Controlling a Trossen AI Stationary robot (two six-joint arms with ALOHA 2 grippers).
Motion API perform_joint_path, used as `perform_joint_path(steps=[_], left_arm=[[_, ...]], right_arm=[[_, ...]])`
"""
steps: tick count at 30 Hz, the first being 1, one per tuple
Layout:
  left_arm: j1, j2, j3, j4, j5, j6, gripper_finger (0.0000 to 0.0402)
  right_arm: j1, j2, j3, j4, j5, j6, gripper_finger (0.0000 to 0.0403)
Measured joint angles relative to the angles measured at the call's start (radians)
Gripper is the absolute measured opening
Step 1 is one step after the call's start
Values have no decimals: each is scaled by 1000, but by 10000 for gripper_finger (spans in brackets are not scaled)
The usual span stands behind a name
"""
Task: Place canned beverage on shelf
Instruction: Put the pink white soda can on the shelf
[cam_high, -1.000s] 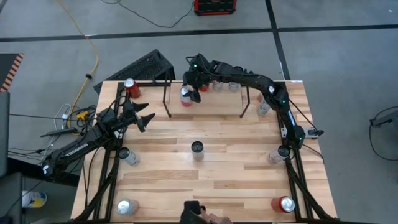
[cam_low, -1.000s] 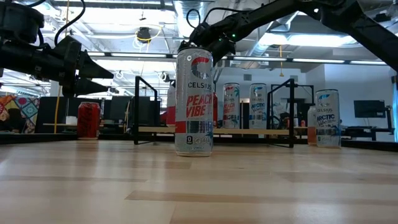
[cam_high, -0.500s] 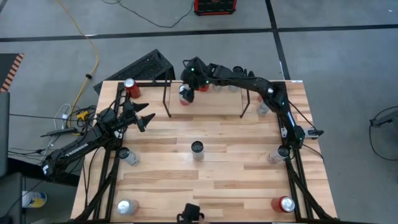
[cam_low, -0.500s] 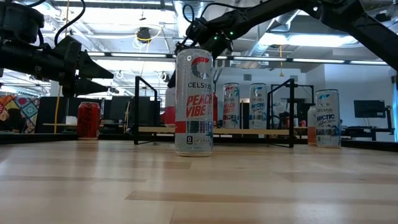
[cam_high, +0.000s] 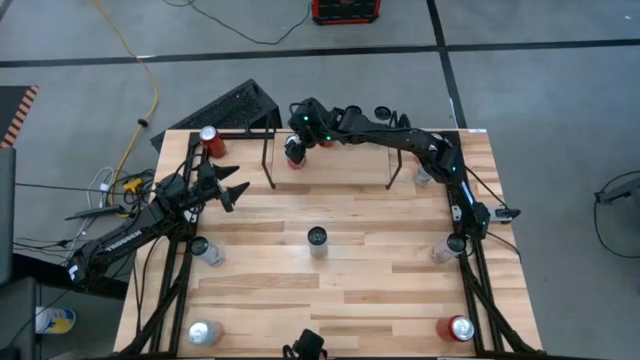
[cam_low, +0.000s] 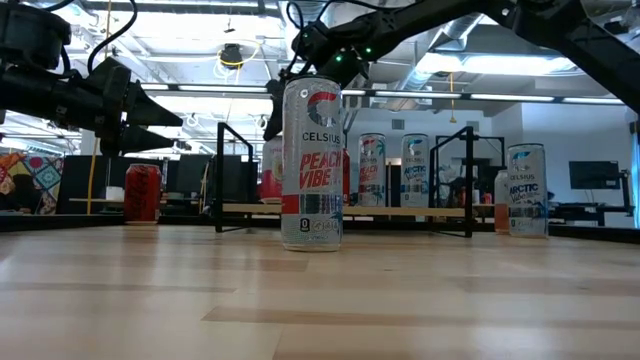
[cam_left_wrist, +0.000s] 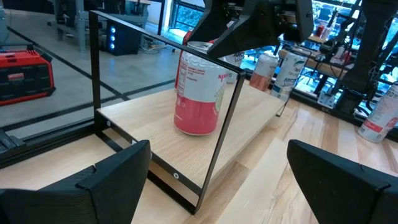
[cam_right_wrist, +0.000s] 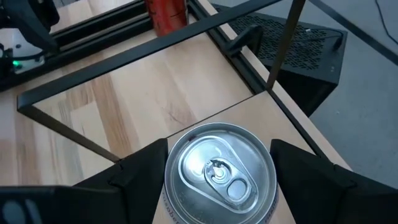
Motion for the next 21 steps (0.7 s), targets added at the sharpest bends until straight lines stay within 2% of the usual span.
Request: perform_joint_path(steps=[12, 21], left_arm=[[0, 0, 0, 0, 0, 0, 364], [0, 0, 0, 0, 0, 0, 364]], right_arm=[[0, 1, 0, 25, 3, 17, 306], [-7, -47, 1, 24, -2, -10, 306]])
